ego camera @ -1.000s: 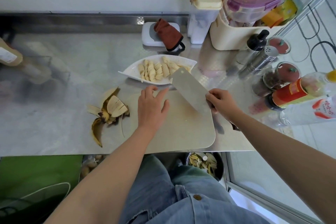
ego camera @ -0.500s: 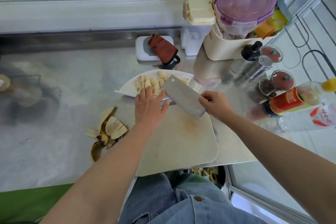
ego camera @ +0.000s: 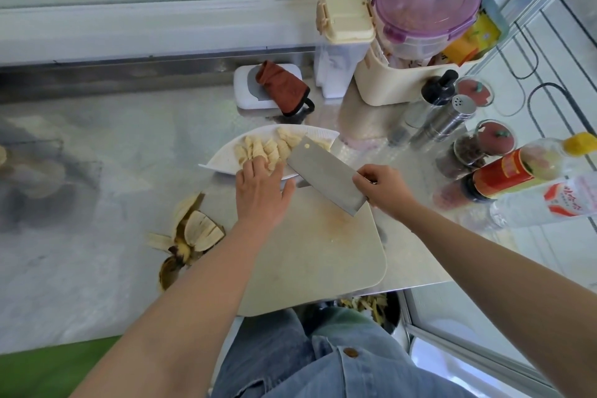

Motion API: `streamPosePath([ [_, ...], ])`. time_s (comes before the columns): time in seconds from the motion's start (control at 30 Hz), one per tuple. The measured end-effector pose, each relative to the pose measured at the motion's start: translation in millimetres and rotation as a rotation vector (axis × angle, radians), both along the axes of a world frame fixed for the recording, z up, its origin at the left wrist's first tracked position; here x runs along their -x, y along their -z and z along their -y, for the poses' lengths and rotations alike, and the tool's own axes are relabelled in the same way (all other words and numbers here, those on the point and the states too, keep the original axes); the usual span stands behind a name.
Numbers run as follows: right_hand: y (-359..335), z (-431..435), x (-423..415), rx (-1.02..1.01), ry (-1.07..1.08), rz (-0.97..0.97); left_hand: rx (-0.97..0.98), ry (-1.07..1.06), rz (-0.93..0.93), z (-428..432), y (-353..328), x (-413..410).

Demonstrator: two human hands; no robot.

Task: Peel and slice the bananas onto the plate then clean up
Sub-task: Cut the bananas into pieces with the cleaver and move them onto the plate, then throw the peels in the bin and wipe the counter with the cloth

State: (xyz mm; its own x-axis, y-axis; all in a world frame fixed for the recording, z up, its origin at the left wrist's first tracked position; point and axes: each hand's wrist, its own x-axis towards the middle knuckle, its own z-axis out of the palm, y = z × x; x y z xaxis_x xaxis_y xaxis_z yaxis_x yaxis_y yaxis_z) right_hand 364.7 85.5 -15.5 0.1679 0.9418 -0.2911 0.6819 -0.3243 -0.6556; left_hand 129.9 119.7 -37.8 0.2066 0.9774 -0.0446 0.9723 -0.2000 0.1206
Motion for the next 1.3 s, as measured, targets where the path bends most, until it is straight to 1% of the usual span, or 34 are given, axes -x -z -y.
streamPosePath([
  [0.17, 1, 6, -12, 0.001, 0.09, -0.078, -0.05, 0.024, 0.012, 3, -2, -1],
  [0.33, 5, 21, -28, -0.01, 0.301, -0.162, -0.068, 0.04, -0.021, 8, -3, -10],
  [0.47, 16, 35, -42, 0.009, 0.458, -0.173, -0.099, 0.012, -0.024, 10, -6, -12],
  [0.6, 23, 40, -44, 0.045, 0.54, -0.185, -0.118, 0.002, -0.025, 17, -10, -14],
  [0.73, 25, 42, -42, 0.052, 0.53, -0.206, -0.02, 0.047, 0.053, 27, -5, -17],
  [0.83, 26, 47, -45, 0.107, 0.493, -0.162, 0.081, 0.071, 0.11, 40, 0, -18],
  [0.97, 29, 59, -48, 0.14, 0.354, -0.005, 0.101, 0.039, 0.067, 60, 4, -15],
  [1.07, 35, 66, -48, 0.123, 0.235, 0.116, 0.072, -0.021, 0.003, 74, 5, -11],
  [1.2, 43, 70, -48, 0.1, 0.174, 0.264, 0.085, -0.045, -0.015, 94, 10, -2],
  [1.3, 40, 73, -49, 0.154, 0.14, 0.379, 0.126, -0.043, -0.011, 106, 11, 5],
])
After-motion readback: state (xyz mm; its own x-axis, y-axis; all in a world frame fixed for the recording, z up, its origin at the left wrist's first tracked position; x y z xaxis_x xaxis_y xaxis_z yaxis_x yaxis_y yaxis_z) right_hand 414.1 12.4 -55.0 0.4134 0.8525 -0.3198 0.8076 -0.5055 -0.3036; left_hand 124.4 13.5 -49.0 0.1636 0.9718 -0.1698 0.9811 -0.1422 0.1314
